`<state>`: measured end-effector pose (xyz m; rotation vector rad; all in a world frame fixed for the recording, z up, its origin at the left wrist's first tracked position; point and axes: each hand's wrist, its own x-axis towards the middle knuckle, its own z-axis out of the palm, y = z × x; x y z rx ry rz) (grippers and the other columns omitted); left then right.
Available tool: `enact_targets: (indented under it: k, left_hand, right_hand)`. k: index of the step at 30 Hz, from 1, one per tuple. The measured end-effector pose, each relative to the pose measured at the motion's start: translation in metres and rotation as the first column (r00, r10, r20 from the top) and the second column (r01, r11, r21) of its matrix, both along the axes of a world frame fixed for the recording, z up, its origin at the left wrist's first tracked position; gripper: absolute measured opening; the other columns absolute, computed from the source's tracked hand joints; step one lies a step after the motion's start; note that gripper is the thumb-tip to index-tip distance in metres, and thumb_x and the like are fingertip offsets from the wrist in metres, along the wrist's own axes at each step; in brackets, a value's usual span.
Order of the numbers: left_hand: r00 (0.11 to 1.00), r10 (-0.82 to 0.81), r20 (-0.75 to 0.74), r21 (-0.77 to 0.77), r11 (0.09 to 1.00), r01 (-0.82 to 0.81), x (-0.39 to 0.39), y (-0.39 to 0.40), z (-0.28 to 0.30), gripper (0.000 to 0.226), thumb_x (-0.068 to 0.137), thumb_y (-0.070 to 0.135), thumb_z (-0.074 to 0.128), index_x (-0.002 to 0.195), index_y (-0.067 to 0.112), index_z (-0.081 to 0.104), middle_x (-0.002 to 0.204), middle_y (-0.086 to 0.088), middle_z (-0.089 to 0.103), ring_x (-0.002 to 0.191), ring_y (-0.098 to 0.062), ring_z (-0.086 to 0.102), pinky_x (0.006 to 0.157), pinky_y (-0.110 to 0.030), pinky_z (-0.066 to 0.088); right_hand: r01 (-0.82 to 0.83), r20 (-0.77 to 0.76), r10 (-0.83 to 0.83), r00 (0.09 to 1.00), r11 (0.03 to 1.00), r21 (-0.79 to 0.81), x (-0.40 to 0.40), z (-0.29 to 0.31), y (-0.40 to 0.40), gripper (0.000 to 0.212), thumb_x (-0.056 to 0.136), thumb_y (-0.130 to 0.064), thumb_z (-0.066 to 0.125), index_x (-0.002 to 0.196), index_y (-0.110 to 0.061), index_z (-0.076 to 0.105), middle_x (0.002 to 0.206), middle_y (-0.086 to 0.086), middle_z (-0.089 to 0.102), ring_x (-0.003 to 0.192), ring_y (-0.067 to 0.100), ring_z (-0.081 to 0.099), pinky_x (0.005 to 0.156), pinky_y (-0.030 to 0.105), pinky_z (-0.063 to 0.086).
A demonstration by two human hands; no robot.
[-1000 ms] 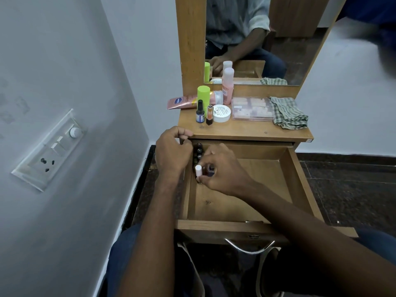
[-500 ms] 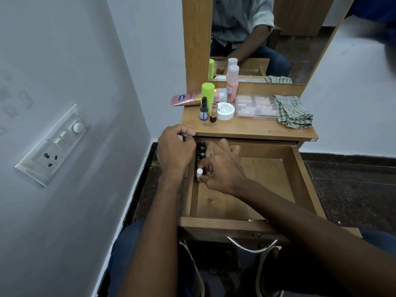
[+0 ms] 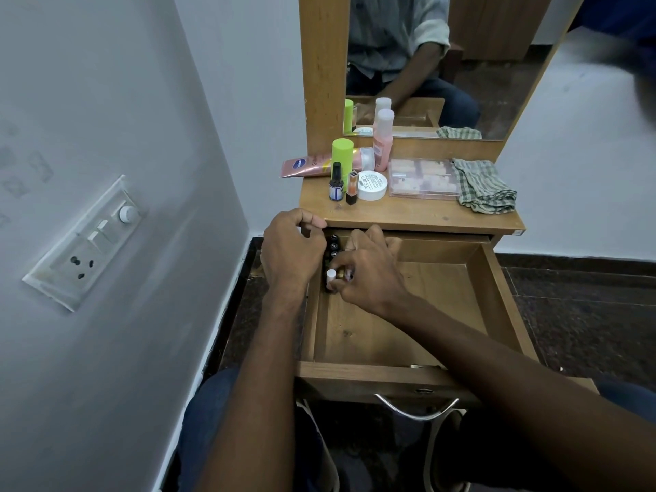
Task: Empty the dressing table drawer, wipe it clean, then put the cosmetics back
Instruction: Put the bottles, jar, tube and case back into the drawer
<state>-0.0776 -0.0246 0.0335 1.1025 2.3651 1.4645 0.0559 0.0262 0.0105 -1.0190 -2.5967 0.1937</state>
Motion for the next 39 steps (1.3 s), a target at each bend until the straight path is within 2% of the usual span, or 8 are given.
enact_targets:
  k: [5, 10, 15, 18, 25, 29, 34, 39]
  left_hand:
    - [1.000, -0.003, -0.004, -0.001, 1.000, 0.003, 0.000, 0.000, 0.000, 0.022, 0.091, 0.016, 0.066, 0.083, 0.035, 0.073, 0.101, 0.013, 0.074, 0.091, -0.005, 0.065, 0.066, -0.012, 0.039]
    - [1.000, -0.011, 0.005, 0.010, 1.000, 0.011, 0.001, 0.000, 0.002, 0.022, 0.089, 0.016, 0.064, 0.080, 0.035, 0.072, 0.097, 0.015, 0.073, 0.082, -0.002, 0.065, 0.067, -0.020, 0.047]
    - [1.000, -0.013, -0.005, 0.023, 1.000, 0.013, 0.004, 0.001, 0.002, 0.022, 0.090, 0.016, 0.064, 0.081, 0.035, 0.073, 0.096, 0.015, 0.074, 0.083, -0.006, 0.066, 0.070, -0.025, 0.051]
    - [0.999, -0.030, -0.017, 0.043, 0.999, 0.031, 0.005, 0.001, 0.002, 0.022, 0.090, 0.014, 0.064, 0.085, 0.033, 0.075, 0.096, 0.015, 0.074, 0.085, -0.006, 0.065, 0.070, -0.023, 0.050]
    - [0.999, -0.038, -0.025, 0.050, 0.998, 0.039, 0.005, 0.001, 0.003, 0.022, 0.089, 0.013, 0.064, 0.086, 0.032, 0.075, 0.095, 0.017, 0.074, 0.086, -0.004, 0.066, 0.071, -0.024, 0.051]
    - [0.999, -0.035, -0.024, 0.058, 0.998, 0.037, 0.004, 0.001, 0.001, 0.023, 0.088, 0.012, 0.064, 0.086, 0.031, 0.075, 0.094, 0.016, 0.074, 0.081, -0.005, 0.065, 0.069, -0.024, 0.049]
    - [0.999, -0.034, -0.019, 0.051, 0.998, 0.035, 0.004, 0.002, 0.001, 0.022, 0.089, 0.014, 0.064, 0.086, 0.032, 0.076, 0.094, 0.015, 0.074, 0.079, -0.006, 0.064, 0.068, -0.025, 0.050]
    - [1.000, -0.027, -0.011, 0.052, 0.998, 0.028, 0.003, 0.001, 0.002, 0.020, 0.090, 0.015, 0.065, 0.089, 0.031, 0.077, 0.094, 0.016, 0.074, 0.076, -0.005, 0.064, 0.065, -0.021, 0.046]
  right_hand:
    - [-0.018, -0.071, 0.017, 0.997, 1.000, -0.011, 0.001, -0.002, 0.001, 0.024, 0.074, -0.044, 0.088, 0.092, -0.033, 0.078, 0.096, -0.013, 0.043, 0.100, 0.010, 0.027, 0.080, 0.037, 0.023]
    - [-0.018, -0.269, 0.012, 0.963, 1.000, -0.022, 0.003, -0.002, 0.007, 0.023, 0.071, -0.050, 0.087, 0.084, -0.034, 0.077, 0.091, -0.013, 0.048, 0.098, 0.009, 0.034, 0.075, 0.033, 0.015]
    - [0.128, -0.504, -0.155, 0.850, 0.988, -0.088, 0.004, 0.020, 0.024, 0.010, 0.086, -0.035, 0.078, 0.081, -0.028, 0.072, 0.090, -0.009, 0.060, 0.101, 0.016, 0.048, 0.086, 0.037, 0.032]
    - [0.190, -0.587, -0.234, 0.775, 0.972, -0.136, -0.002, 0.036, 0.041, 0.015, 0.084, -0.026, 0.077, 0.089, -0.029, 0.064, 0.094, -0.007, 0.058, 0.099, 0.015, 0.048, 0.084, 0.035, 0.040]
    - [0.226, -0.524, -0.284, 0.803, 0.958, -0.175, -0.030, 0.056, 0.070, 0.026, 0.081, -0.034, 0.082, 0.098, -0.019, 0.068, 0.099, -0.001, 0.061, 0.100, 0.020, 0.054, 0.082, 0.036, 0.048]
    - [0.275, -0.480, -0.322, 0.816, 0.947, -0.169, -0.035, 0.055, 0.073, 0.021, 0.081, -0.031, 0.083, 0.095, -0.017, 0.074, 0.100, 0.003, 0.065, 0.102, 0.023, 0.058, 0.082, 0.039, 0.051]
    - [0.213, -0.566, -0.273, 0.778, 0.962, -0.172, -0.024, 0.055, 0.065, 0.009, 0.081, -0.022, 0.079, 0.082, -0.020, 0.071, 0.085, -0.007, 0.062, 0.092, 0.017, 0.058, 0.076, 0.038, 0.051]
    - [-0.067, -0.636, -0.139, 0.759, 0.955, -0.290, 0.016, 0.060, 0.027, 0.009, 0.089, -0.015, 0.078, 0.092, -0.012, 0.070, 0.080, -0.005, 0.066, 0.067, 0.001, 0.056, 0.060, 0.018, 0.048]
